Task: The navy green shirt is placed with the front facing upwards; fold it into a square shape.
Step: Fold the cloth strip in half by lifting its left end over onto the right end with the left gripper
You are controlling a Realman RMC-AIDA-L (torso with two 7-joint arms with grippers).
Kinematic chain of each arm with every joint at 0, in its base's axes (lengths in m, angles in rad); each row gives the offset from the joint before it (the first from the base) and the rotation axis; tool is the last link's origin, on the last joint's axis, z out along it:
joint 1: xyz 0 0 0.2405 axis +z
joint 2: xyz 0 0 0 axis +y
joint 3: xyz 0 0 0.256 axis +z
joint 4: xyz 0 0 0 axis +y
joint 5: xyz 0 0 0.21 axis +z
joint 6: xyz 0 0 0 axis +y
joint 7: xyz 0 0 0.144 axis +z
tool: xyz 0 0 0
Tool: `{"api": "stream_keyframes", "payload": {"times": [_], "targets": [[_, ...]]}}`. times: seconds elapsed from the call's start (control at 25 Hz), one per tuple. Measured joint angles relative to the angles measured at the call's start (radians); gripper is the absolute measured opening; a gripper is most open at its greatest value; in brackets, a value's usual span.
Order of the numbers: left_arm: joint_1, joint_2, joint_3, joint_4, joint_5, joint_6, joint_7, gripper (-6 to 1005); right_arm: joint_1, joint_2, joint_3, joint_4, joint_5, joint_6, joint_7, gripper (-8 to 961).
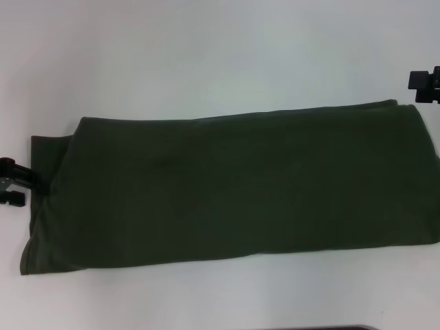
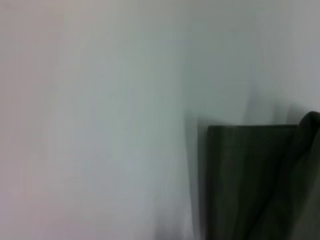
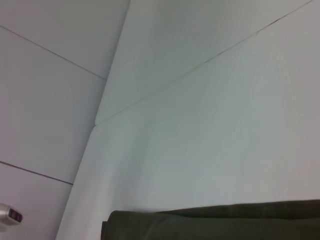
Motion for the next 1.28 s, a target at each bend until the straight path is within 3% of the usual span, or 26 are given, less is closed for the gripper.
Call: {"api": "stream_keyframes", "payload": {"times": [0.84, 1.28], "targets": [[-0.012, -0.020, 0.001, 0.002, 0.004, 0.017, 0.000, 605, 0.000, -0.001, 0.000, 0.000, 0.000, -0.007, 0.000, 657], [-0.039, -0.043, 0.002, 0.003, 0.000, 0.047, 0.003, 604, 0.000, -0.001, 0.002, 0.000, 0.000, -0.008, 0.000, 657]]}}
